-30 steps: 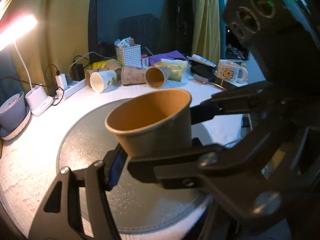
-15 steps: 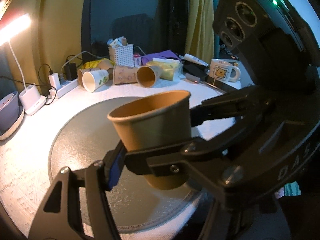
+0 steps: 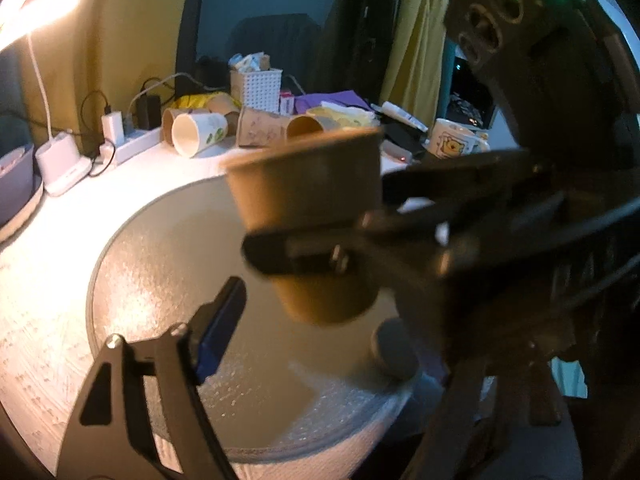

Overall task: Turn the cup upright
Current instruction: 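Open the left gripper and pull it away while the right gripper holds the cup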

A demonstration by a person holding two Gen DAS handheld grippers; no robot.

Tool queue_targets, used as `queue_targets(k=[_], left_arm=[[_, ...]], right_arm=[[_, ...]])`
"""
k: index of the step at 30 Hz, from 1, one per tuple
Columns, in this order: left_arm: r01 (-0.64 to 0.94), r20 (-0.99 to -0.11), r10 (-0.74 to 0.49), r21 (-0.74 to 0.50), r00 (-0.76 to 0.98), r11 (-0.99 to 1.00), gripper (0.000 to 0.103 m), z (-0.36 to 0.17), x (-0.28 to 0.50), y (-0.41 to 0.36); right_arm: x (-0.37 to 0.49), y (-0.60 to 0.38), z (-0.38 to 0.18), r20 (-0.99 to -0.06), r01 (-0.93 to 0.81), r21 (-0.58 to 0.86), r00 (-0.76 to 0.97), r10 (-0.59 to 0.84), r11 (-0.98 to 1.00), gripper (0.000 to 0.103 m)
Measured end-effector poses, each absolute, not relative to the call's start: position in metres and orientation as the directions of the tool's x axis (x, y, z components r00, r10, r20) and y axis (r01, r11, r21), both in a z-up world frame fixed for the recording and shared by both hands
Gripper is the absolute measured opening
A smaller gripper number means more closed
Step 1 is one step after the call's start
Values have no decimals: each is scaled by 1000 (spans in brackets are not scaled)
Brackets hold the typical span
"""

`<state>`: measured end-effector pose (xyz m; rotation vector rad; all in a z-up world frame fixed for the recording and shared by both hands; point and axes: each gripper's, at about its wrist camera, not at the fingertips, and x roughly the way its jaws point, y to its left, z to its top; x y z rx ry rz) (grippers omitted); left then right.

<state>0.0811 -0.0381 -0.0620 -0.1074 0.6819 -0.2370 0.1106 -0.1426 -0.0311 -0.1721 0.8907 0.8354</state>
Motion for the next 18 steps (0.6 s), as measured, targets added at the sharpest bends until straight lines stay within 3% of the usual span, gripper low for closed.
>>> queue_targets(k=[7, 18], left_arm=[[135, -634, -280, -268, 721, 954, 78, -73, 85, -7], [-70, -647, -174, -332, 743, 941, 78, -77, 92, 61]], right_arm=[[128, -132, -23, -724, -675, 85, 463, 511, 733, 65], [155, -107, -41, -709, -636, 14, 538, 457, 771, 65]])
